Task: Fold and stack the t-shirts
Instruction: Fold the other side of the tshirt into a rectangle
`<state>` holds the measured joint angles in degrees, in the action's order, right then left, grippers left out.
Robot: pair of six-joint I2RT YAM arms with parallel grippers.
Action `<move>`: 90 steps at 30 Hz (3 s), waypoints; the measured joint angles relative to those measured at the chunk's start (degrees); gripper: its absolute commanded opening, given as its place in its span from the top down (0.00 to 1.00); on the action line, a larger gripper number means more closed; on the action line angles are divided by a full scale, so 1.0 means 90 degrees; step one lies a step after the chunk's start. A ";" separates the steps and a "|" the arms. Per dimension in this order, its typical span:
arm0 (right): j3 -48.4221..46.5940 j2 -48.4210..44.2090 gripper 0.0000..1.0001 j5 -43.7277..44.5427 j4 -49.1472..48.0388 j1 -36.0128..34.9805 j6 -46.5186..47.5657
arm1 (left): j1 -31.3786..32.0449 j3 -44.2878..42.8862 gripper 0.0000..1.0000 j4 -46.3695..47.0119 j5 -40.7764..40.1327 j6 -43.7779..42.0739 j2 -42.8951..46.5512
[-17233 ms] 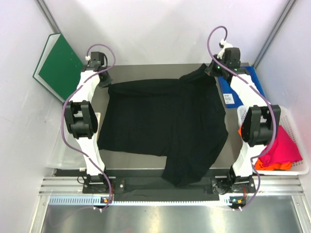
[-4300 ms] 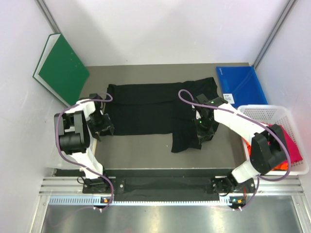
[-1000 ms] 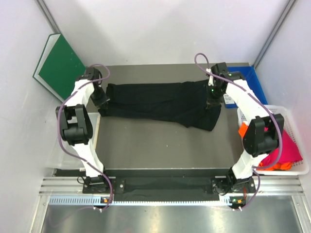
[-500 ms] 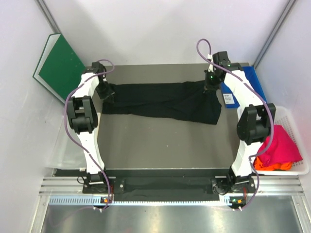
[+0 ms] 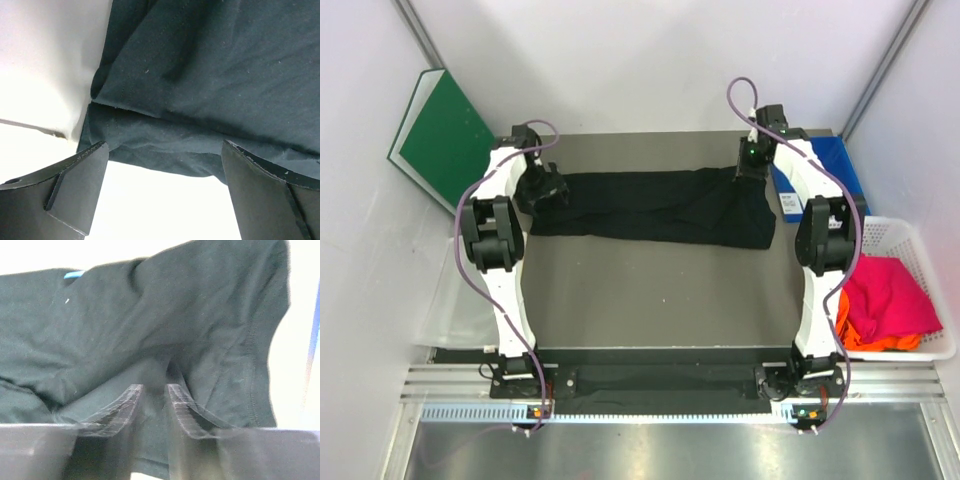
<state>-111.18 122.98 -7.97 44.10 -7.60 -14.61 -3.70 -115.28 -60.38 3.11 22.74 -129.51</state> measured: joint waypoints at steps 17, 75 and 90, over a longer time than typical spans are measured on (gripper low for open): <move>0.2662 -0.2110 0.10 -0.0498 -0.1290 0.0085 -0.0702 | 0.0049 0.1637 0.01 0.0255 0.0291 -0.0070 0.2025; 0.1047 0.0488 0.00 -0.2297 -0.3247 -0.0102 -0.3181 | 0.0053 0.2074 0.01 0.0420 0.0029 -0.0143 0.2011; 0.3716 -0.2897 0.00 -0.1535 -0.3330 0.0010 -0.3249 | 0.0068 0.1022 0.01 0.0697 -0.0160 -0.0216 0.1316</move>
<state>-77.73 96.90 -21.78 14.13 -7.51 -43.86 -3.09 -106.08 -54.11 1.67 20.80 -117.67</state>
